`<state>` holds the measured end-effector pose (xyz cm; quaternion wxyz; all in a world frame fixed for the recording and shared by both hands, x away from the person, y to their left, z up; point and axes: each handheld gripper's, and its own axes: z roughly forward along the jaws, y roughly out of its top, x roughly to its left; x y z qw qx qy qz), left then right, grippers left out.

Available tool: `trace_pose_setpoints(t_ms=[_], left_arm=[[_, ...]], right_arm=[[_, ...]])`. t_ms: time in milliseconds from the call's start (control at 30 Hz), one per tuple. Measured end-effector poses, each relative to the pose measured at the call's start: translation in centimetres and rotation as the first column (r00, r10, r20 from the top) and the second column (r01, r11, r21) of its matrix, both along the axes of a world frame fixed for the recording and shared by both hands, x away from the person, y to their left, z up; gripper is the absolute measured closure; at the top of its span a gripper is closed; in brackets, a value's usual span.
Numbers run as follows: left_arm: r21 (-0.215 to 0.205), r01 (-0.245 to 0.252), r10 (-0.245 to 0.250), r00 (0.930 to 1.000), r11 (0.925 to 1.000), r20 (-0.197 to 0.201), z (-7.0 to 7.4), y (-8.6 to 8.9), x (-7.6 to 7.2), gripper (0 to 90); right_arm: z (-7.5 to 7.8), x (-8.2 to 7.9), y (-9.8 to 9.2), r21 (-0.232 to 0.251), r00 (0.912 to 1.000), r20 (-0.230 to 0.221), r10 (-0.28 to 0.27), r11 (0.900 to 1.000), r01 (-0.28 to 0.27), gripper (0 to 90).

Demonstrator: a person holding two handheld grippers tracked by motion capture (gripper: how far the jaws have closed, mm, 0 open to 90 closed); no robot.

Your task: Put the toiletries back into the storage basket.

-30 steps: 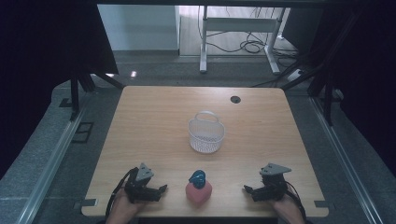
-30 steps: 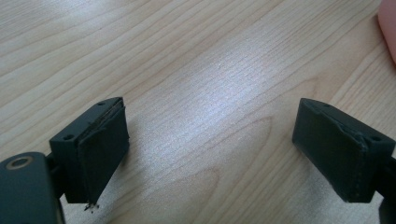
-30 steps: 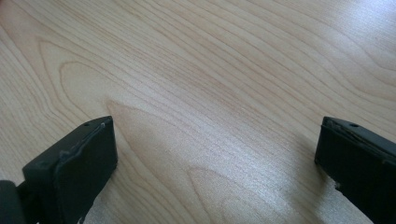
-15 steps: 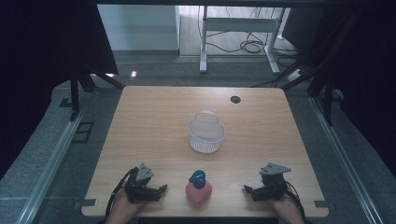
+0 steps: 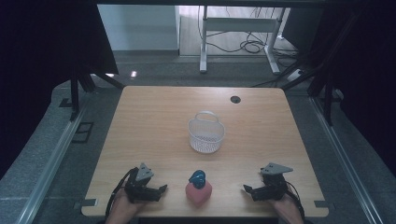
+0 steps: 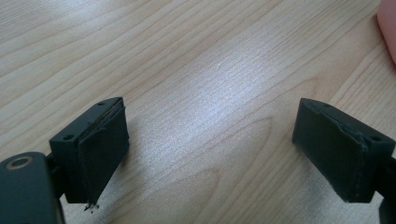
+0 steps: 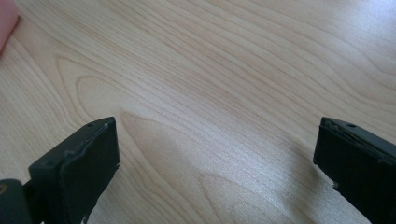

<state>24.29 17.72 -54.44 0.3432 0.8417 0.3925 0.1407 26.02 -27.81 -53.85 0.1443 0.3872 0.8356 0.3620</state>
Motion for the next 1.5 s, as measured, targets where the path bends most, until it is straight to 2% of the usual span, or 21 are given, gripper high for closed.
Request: trace_pose_setpoints(t_ms=[300,767,1300,1500], left_arm=[[-0.001,0.001,-0.001,1.0000,1.0000,0.000,0.0,0.0,0.0,10.4],[0.000,0.001,-0.001,1.0000,1.0000,0.000,0.0,0.0,0.0,10.4],[-0.001,0.001,-0.001,1.0000,1.0000,0.000,0.0,0.0,0.0,10.4],[0.000,0.001,-0.001,1.0000,1.0000,0.000,0.0,0.0,0.0,10.4]], right_arm=[[0.4,-0.2,0.1,-0.004,0.9996,0.013,0.027,1.000,-0.027,0.0],[1.0,-0.6,0.4,0.033,0.9979,0.026,0.060,0.998,-0.060,0.0],[2.0,-1.4,1.8,0.079,0.9922,0.033,0.120,0.989,-0.122,0.0],[2.5,-1.7,2.5,0.079,0.9887,0.028,0.147,0.986,-0.149,0.0]])
